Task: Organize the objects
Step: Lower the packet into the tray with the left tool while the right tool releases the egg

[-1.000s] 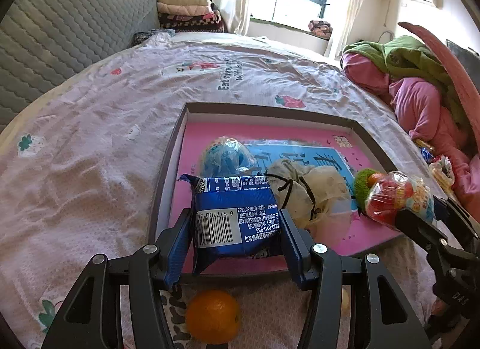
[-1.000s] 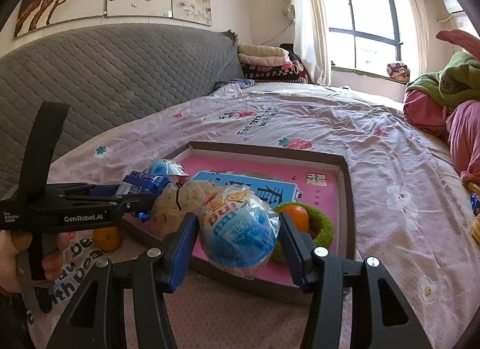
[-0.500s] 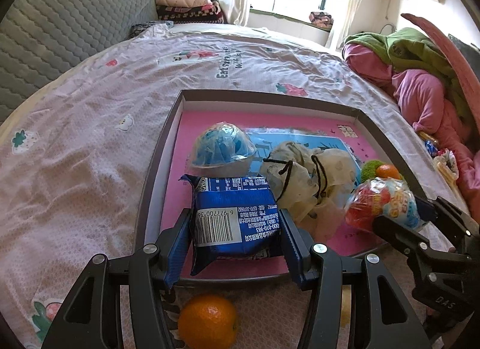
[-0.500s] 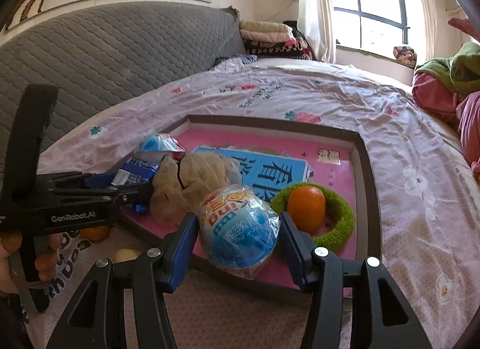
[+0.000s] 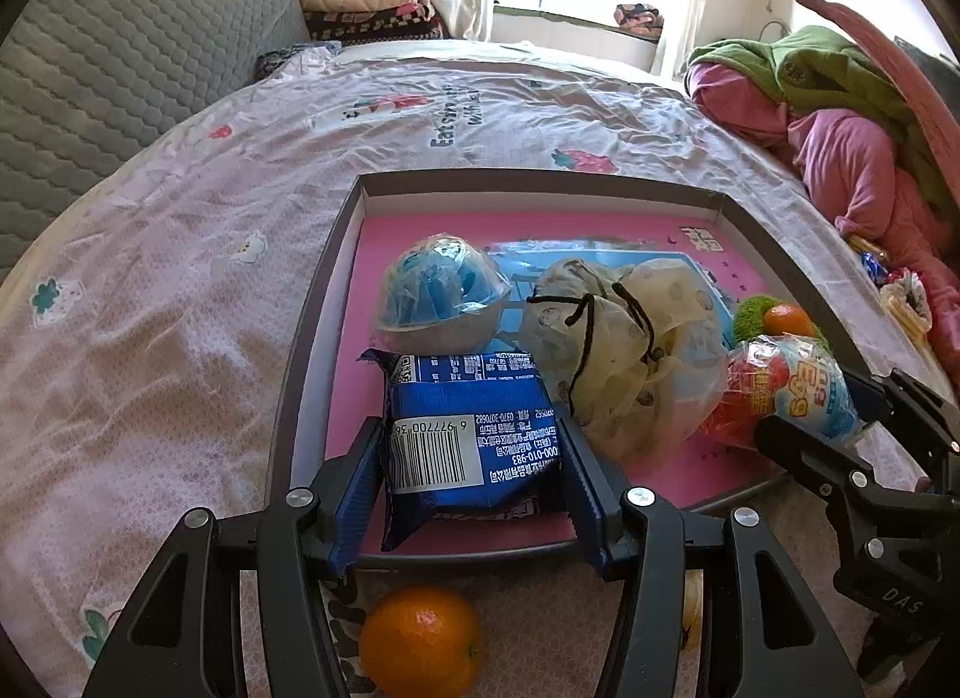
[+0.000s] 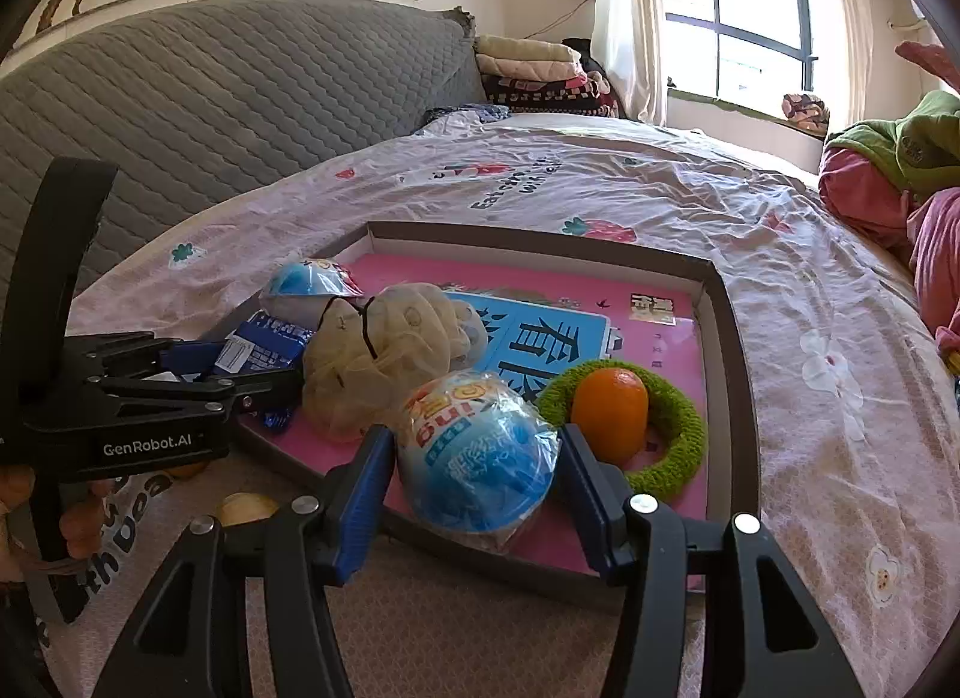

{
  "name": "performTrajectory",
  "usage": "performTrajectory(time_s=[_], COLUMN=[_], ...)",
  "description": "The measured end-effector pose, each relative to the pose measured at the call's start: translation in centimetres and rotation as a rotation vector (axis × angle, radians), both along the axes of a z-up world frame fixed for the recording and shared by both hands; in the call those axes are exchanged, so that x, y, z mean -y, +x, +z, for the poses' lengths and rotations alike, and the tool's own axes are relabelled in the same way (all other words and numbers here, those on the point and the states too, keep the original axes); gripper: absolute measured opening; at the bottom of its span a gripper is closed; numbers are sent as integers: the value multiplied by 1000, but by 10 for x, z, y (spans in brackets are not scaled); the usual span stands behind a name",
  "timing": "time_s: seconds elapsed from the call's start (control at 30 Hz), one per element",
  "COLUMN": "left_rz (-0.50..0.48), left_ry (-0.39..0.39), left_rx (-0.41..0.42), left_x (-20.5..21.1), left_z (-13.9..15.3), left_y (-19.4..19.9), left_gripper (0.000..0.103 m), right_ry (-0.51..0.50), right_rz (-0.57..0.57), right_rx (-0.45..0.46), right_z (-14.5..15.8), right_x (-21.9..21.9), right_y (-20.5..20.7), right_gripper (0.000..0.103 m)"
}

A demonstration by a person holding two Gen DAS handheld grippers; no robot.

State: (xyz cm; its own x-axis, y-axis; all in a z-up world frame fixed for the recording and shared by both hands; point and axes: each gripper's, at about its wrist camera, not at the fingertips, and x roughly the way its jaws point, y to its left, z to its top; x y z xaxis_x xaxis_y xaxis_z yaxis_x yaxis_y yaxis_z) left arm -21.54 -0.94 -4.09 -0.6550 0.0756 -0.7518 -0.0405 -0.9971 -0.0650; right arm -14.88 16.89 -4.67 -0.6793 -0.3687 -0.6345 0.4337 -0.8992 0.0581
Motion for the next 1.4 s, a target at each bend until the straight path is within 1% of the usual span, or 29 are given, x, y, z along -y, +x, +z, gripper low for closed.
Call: performTrajectory(time_s=[0.2, 0.4, 0.63, 0.83, 1.1, 1.4], left_rz=[3, 6, 11, 19, 39, 50], left_ry=[-8, -43, -59, -63, -53, -45], left_rx=[11, 15, 18, 20, 7, 0], left_x=[-2, -5, -7, -5, 1, 8], left_z=[0, 2, 7, 13, 25, 32], left_y=[1, 0, 1, 4, 12, 15], left_gripper=[58, 58, 59, 60, 60, 60], right_ry=[-4, 5, 2, 4, -21, -34], right_rz=[-3, -9, -13, -12, -28, -33], right_rx=[9, 4, 3, -4, -4, -34], right_z=[0, 0, 1, 3, 7, 17], right_x=[-1, -1, -3, -3, -10, -13], right_y=[0, 0, 1, 3, 4, 9], right_gripper=[56, 58, 62, 64, 67, 67])
